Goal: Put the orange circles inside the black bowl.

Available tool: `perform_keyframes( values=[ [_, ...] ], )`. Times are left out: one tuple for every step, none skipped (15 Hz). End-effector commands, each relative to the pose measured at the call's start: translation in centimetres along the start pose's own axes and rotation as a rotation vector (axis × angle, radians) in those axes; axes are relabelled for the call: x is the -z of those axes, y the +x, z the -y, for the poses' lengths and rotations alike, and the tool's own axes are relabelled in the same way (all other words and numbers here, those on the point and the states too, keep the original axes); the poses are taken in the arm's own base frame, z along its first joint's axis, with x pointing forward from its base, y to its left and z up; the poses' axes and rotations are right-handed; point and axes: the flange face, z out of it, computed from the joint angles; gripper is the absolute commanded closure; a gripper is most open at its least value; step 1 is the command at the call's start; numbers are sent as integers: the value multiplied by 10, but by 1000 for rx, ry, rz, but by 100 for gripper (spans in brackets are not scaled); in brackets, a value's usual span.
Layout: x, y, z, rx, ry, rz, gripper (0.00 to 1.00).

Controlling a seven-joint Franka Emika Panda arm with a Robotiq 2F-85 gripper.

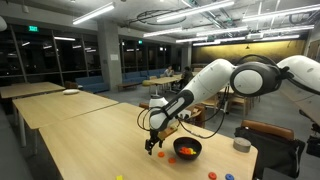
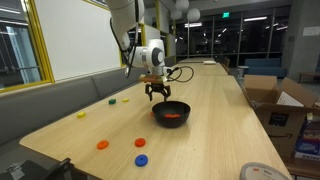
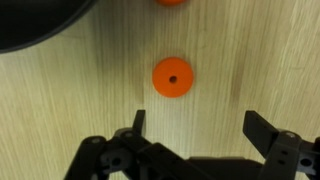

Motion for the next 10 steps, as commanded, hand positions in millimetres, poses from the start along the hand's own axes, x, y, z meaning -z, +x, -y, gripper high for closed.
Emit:
perform_keyframes(
  values=[
    [-6, -11, 8, -101, -45, -72, 0],
    [-7, -15, 9, -124, -54, -83, 0],
    [-9, -18, 9, -142, -64, -94, 0],
    [-9, -20, 9, -164, -76, -111, 0],
    [-10, -22, 9, -179, -87, -120, 0],
    [-11, -23, 9, -193, -97, -130, 0],
    [-11, -25, 8, -207, -108, -136, 0],
    [-11, -26, 8, -217, -117, -141, 0],
    [-10, -28, 8, -226, -124, -144, 0],
    [-9, -29, 9, -236, -137, -141, 0]
  ],
)
